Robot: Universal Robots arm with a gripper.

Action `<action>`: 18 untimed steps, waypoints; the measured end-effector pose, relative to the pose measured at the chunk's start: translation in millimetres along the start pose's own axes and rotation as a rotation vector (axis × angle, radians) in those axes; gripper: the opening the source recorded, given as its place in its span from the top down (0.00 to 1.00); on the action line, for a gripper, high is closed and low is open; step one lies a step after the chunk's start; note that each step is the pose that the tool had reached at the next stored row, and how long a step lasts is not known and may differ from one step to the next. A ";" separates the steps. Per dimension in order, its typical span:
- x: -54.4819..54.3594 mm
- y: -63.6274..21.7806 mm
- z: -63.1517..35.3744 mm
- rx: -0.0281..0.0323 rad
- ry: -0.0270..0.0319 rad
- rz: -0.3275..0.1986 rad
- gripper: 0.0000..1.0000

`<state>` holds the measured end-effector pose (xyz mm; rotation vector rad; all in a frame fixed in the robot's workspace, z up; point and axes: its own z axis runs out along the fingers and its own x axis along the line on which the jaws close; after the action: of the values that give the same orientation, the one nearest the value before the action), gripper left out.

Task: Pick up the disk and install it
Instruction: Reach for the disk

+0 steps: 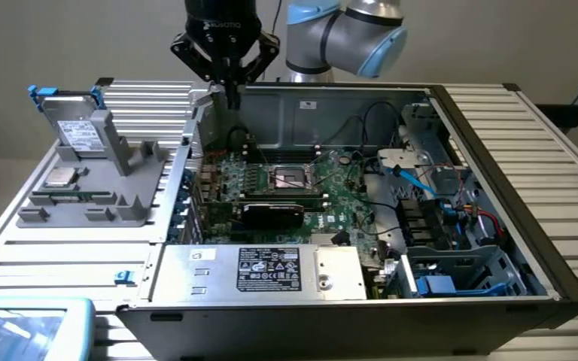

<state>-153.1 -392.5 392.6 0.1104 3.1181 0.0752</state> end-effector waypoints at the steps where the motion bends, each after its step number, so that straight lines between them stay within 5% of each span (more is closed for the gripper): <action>1: 4.3 0.6 0.0 -0.0001 0.0001 0.000 0.89; 18: 65.5 25.1 0.3 0.0009 0.0153 0.001 0.89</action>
<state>-216.6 -362.8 392.3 0.1114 3.1334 0.0750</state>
